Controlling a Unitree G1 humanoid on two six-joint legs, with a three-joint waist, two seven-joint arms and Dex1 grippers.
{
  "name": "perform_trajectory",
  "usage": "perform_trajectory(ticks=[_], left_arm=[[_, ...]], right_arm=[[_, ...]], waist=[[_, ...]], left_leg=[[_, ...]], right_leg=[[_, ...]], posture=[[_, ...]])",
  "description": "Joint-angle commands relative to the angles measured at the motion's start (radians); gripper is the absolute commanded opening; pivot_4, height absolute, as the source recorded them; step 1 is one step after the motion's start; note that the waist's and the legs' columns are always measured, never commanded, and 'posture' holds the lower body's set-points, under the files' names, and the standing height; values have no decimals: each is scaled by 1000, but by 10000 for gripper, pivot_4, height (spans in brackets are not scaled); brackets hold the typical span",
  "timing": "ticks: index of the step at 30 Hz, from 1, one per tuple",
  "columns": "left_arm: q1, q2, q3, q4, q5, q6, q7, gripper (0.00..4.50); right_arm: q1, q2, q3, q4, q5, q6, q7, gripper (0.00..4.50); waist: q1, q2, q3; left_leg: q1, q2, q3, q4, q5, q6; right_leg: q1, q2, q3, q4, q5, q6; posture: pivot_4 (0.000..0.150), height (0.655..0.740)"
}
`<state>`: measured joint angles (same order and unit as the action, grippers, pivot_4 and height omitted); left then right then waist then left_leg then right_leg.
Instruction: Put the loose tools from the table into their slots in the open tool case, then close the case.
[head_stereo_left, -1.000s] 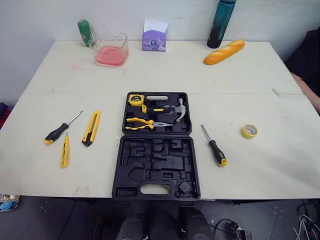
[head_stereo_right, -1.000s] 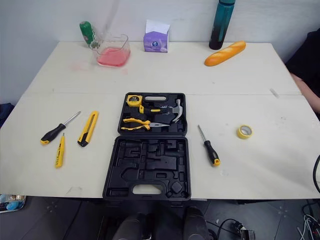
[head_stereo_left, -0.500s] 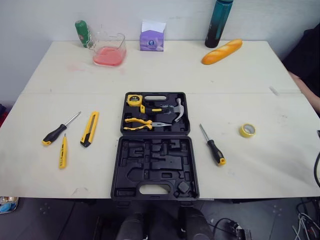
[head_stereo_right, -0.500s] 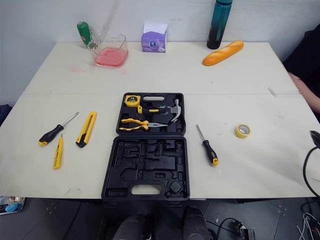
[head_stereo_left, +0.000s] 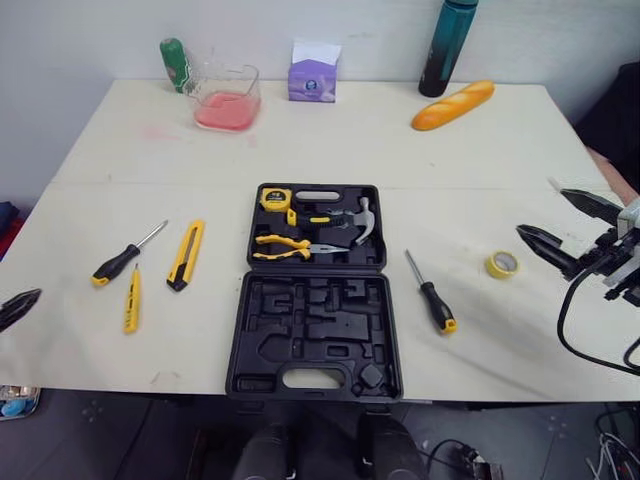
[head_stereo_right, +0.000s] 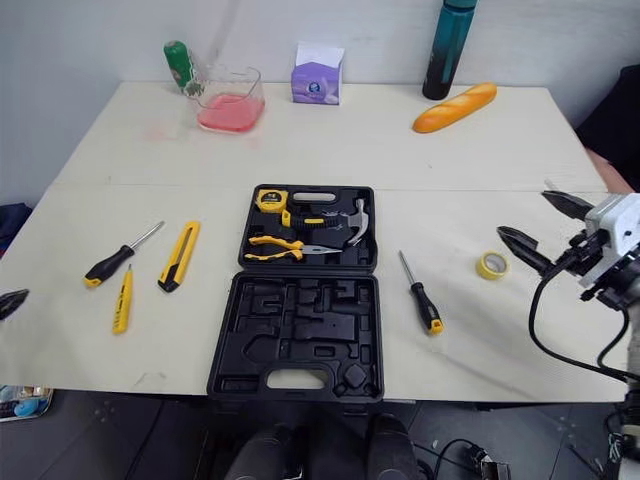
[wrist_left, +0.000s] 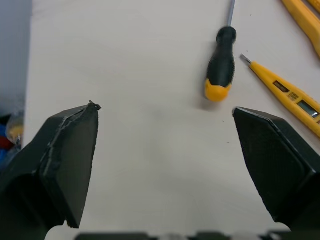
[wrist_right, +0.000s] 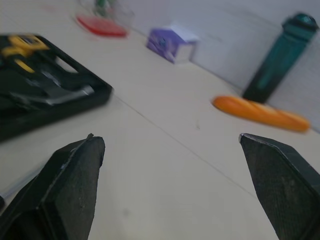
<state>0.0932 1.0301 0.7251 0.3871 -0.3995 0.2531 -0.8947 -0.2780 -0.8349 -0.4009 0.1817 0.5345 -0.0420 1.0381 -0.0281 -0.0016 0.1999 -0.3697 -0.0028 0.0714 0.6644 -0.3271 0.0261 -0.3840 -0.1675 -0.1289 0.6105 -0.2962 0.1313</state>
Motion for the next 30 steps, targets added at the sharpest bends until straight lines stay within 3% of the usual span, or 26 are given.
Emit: perform_trajectory(ticks=[1, 6, 13, 23, 30], left_arm=[[29, 8, -7, -152, -27, 153, 25, 45000], [-2, 48, -91, -208, 0, 256, 12, 45000], [-174, 110, -289, -103, 103, 225, 4, 45000], [-476, 68, -482, 90, 163, 220, -18, 45000], [-574, 62, -539, 239, 212, 193, -17, 45000]], right_arm=[[-1, 9, 13, -108, 49, 19, 51, 44494], [-10, 33, 72, -200, 89, 58, 119, 44494], [-16, 90, 120, -284, 103, 86, 113, 44494], [16, 146, 145, -368, 94, 93, 89, 44494], [32, 149, 135, -374, 79, 79, 70, 44494]], waist=[[1, 0, 0], [4, 0, 0], [4, 0, 0], [2, -2, -1], [1, -3, -1]], left_leg=[[0, 0, 0, 0, 0, 0], [0, 0, 0, 1, 0, 0], [-1, -1, -1, 1, 0, 0], [-2, -1, 2, 1, 1, 1], [-2, -1, 8, 2, 1, 1]], right_leg=[[0, 0, 0, 0, 0, 0], [0, 0, 0, 0, 0, 0], [0, 1, 0, 0, 0, 0], [-3, 2, 0, 2, 0, 0], [-7, 2, 3, 6, 0, 0]], posture=[[1500, 7400], [1500, 7400], [1500, 7400], [1500, 7400], [1500, 7400]])
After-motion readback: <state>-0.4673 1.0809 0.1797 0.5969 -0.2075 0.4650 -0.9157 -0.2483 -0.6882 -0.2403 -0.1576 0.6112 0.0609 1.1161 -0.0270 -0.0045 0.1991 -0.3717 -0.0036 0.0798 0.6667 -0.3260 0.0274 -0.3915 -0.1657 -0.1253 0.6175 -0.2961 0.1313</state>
